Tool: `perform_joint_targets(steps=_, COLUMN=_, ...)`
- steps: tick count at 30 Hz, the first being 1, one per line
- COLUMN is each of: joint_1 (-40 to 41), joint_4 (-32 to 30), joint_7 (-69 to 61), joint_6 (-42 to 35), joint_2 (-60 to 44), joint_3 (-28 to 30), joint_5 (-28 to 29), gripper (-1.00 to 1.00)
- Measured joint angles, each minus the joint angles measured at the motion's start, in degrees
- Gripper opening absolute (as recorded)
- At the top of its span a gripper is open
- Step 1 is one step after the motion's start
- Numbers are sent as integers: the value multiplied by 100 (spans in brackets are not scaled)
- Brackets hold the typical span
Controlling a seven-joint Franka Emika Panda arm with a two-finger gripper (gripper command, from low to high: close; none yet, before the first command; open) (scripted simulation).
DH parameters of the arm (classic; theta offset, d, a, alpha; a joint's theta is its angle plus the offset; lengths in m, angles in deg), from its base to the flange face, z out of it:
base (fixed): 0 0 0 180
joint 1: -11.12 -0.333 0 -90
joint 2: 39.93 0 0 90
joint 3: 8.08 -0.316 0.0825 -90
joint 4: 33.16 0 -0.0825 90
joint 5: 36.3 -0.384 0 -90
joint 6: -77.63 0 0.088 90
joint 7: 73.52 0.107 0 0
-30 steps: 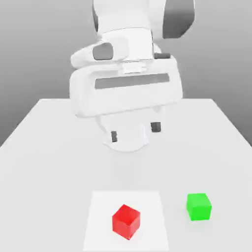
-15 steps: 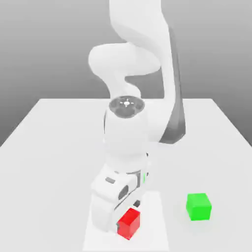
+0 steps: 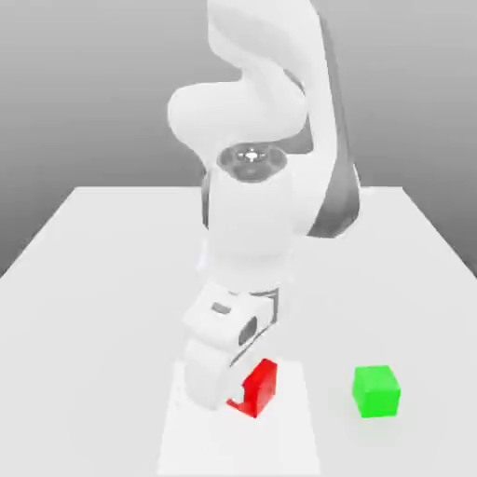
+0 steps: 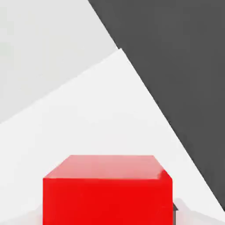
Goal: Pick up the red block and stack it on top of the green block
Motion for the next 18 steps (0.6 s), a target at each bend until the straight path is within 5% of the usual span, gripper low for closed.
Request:
perform_joint_targets(steps=4, joint_1=-1483, joint_4=-136, joint_7=-238, joint_6=-108, joint_2=266, joint_3=-386, joint_5=189, gripper=-100)
perform_joint_targets(steps=8, joint_1=-1217, joint_4=-119, joint_7=-361, joint_6=578, joint_2=-437, joint_3=-201, joint_5=73, gripper=-100)
perform_joint_targets(steps=9, joint_1=-1201, joint_4=-113, joint_7=-378, joint_6=720, joint_2=-585, joint_3=-210, joint_5=50, gripper=100)
perform_joint_targets(steps=18, joint_1=-1204, joint_4=-126, joint_7=-346, joint_6=446, joint_2=-286, joint_3=-187, joint_5=102, gripper=100)
